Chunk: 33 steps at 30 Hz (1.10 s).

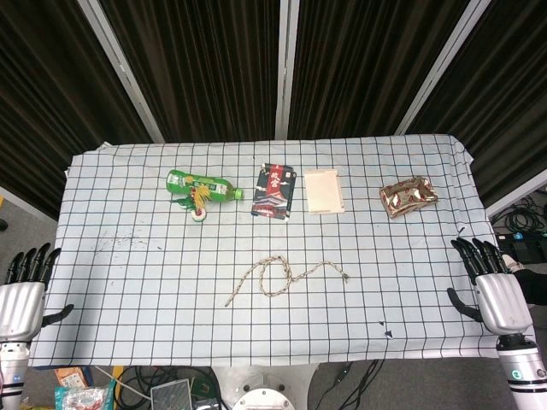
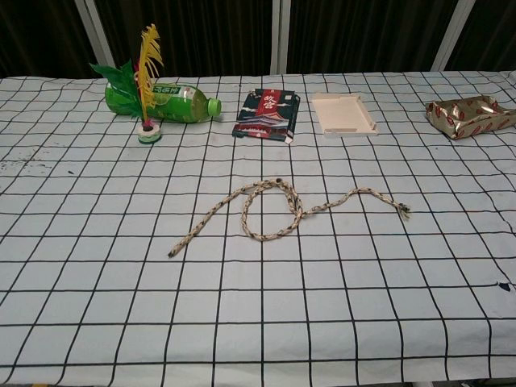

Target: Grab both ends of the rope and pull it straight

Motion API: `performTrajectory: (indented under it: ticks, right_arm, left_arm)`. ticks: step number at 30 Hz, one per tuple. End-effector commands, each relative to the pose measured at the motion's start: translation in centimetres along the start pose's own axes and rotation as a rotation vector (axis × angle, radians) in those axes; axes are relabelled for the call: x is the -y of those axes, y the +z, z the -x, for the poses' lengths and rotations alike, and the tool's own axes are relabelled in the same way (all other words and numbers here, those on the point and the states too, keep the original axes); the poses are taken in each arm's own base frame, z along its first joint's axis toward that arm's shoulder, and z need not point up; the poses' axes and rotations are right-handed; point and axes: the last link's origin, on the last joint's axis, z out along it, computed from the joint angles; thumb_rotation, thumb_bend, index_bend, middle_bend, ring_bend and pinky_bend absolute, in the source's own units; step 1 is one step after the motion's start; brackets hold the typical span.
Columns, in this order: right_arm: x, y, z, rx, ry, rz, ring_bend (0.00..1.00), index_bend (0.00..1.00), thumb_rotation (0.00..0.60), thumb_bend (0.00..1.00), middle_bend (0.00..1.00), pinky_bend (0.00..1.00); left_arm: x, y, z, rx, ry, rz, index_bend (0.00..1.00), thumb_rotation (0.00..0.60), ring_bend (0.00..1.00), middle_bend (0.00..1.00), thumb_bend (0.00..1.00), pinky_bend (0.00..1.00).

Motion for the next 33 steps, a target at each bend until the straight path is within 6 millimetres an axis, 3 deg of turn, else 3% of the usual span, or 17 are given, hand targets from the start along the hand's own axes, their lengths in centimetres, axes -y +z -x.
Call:
performTrajectory:
  ticks: [1, 7, 13, 19, 24, 33]
  right_arm:
    - [0.1, 0.1, 0.0, 0.001, 0.0, 0.0, 0.0, 0.04, 0.6, 0.27, 0.08, 0.0]
    - [0.1, 0.2, 0.0, -0.003, -0.003, 0.0, 0.0, 0.04, 0.6, 0.27, 0.08, 0.0]
    - [0.2, 0.4, -0.6, -0.025, -0.006, -0.012, 0.0, 0.04, 0.6, 0.27, 0.08, 0.0]
    - [0.2, 0.5, -1.4, -0.044, -0.019, -0.013, 0.0, 0.04, 0.6, 0.27, 0.08, 0.0]
    - [0.2, 0.5, -1.6, -0.044, -0.029, -0.005, 0.0, 0.04, 0.6, 0.27, 0.08, 0.0]
    - [0.2, 0.6, -1.5, -0.03, -0.039, 0.009, 0.0, 0.04, 0.6, 0.27, 0.08, 0.0]
  left_arm:
    - [0.0, 0.1, 0.1, 0.003, -0.001, 0.002, 0.08, 0.6, 0.0, 0.0, 0.04, 0.0]
    - [-0.6, 0.4, 0.0, 0.0, -0.008, 0.031, 0.08, 0.6, 0.0, 0.0, 0.04, 0.0]
    - [-3.8, 3.1, -1.2, 0.008, -0.073, 0.237, 0.08, 0.6, 0.0, 0.0, 0.04, 0.0]
    - [-9.8, 7.9, -1.9, 0.079, -0.163, 0.517, 0.12, 0.6, 0.0, 0.01, 0.04, 0.0]
    - [-15.2, 10.9, -1.2, 0.129, -0.184, 0.705, 0.2, 0.6, 0.0, 0.1, 0.04, 0.0]
    - [-24.5, 12.7, 1.5, 0.267, -0.191, 0.888, 0.2, 0.6, 0.0, 0.1, 0.04, 0.0]
